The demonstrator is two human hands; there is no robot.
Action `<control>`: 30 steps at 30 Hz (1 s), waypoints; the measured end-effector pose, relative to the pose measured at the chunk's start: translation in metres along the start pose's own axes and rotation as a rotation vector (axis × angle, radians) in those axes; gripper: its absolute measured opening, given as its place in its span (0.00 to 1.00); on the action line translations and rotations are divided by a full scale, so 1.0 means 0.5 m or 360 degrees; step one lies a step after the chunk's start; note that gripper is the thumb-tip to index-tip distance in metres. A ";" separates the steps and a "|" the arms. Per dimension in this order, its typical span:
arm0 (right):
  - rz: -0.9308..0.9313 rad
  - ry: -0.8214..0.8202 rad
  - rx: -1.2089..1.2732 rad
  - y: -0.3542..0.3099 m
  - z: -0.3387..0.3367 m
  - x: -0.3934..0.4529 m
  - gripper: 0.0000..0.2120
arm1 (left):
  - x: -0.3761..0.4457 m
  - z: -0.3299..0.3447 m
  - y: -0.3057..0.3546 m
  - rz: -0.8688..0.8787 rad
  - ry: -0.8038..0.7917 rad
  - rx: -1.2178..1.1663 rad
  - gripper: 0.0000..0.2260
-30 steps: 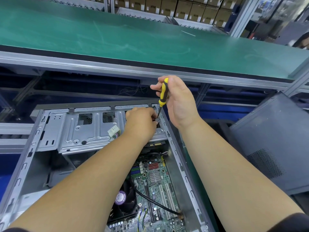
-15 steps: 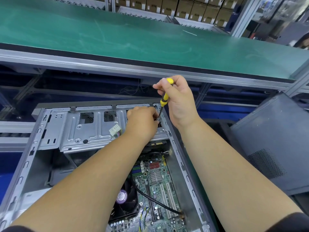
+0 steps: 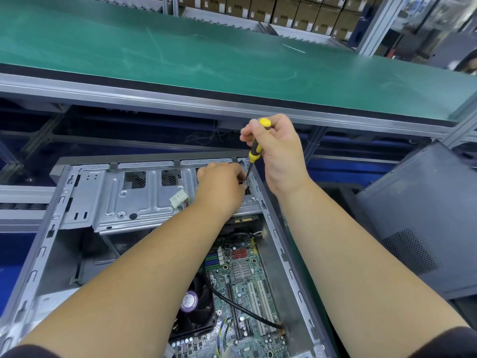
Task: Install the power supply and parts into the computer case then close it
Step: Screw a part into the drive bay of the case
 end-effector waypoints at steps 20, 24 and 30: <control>0.0015 -0.0062 0.0259 0.012 0.012 -0.003 0.13 | -0.001 -0.001 0.000 -0.0006 -0.0010 -0.0005 0.07; 0.0017 -0.0055 0.0372 0.013 0.004 -0.005 0.13 | 0.001 0.001 -0.001 -0.0006 -0.0006 0.0004 0.07; 0.0090 -0.0011 0.0313 0.007 -0.003 0.001 0.04 | 0.004 0.004 -0.004 -0.0015 -0.0004 -0.0003 0.06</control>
Point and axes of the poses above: each hand's wrist, its own x-axis towards the middle knuckle, its own z-axis out of the palm, y = z × x, the point moved 10 cm from there along x, towards the middle knuckle, and after that the axes turned 3 degrees about z, right-handed, at the moved point
